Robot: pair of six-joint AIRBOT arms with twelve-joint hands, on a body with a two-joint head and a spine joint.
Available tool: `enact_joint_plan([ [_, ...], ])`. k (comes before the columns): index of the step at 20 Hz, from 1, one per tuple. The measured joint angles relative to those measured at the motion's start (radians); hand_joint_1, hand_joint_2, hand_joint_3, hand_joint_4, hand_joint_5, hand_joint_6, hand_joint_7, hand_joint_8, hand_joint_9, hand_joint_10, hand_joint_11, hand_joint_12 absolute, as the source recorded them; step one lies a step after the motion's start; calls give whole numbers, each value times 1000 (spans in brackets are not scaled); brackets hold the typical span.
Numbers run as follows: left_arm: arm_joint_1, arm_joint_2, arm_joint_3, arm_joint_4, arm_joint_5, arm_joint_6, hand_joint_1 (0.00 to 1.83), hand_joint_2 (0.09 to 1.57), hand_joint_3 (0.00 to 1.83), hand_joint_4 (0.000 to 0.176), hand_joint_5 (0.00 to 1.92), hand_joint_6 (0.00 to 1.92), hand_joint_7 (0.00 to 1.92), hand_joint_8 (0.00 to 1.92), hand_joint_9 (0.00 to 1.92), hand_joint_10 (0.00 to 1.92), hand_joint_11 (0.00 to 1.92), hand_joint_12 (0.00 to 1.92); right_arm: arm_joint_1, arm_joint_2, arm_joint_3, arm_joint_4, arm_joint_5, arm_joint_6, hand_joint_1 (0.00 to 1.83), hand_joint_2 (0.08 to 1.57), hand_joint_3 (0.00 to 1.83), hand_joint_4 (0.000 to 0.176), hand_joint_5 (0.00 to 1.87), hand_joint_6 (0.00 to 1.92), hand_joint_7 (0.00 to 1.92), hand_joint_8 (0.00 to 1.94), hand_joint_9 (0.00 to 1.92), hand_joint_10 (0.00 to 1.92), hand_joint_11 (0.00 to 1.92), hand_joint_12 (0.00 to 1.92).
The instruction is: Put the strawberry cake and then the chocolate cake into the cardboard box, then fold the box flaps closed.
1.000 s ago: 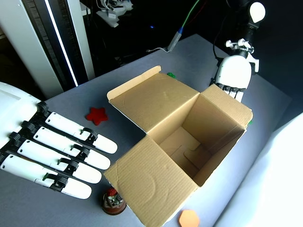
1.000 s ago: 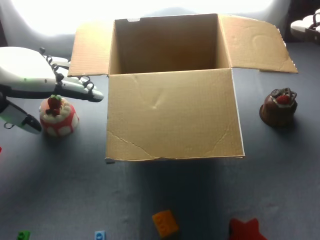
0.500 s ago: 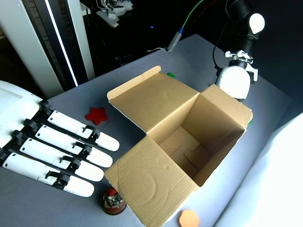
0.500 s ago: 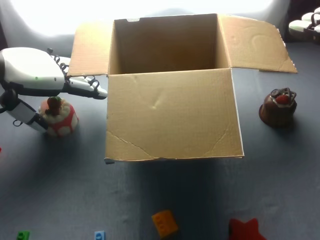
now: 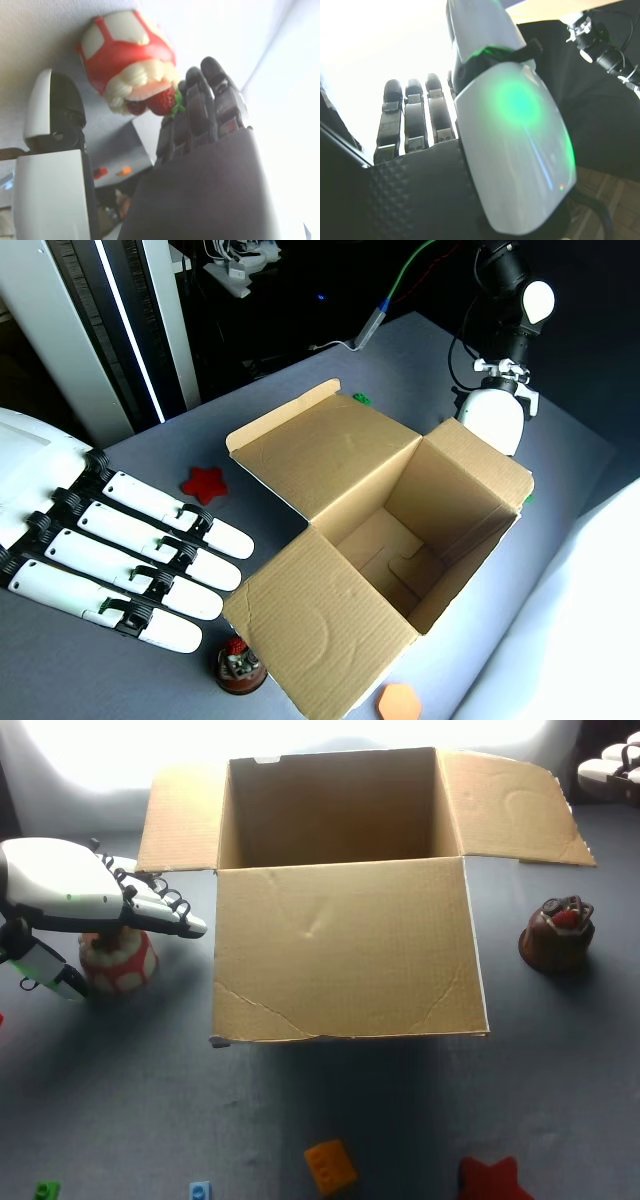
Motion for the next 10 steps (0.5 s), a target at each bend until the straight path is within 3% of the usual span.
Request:
enact_joint_plan([
  [5, 0, -24, 7, -3, 2, 1, 1210, 1024, 7, 27, 133, 4, 219, 0, 238, 2, 0, 700, 0, 0, 0, 0, 1, -1, 1148, 1058, 0, 2, 74, 0, 52, 1, 66, 7, 0, 198],
  [7, 1, -26, 7, -3, -1, 2, 1209, 1022, 4, 28, 136, 3, 229, 4, 244, 6, 0, 693, 0, 0, 0, 0, 1, -1, 1103, 1072, 0, 5, 88, 4, 44, 2, 61, 2, 0, 60],
  [10, 3, -28, 10, -3, -2, 5, 1225, 1023, 2, 29, 154, 3, 267, 5, 302, 13, 0, 795, 0, 0, 0, -1, 1, -1, 1121, 1068, 0, 7, 93, 3, 58, 3, 65, 2, 0, 30],
])
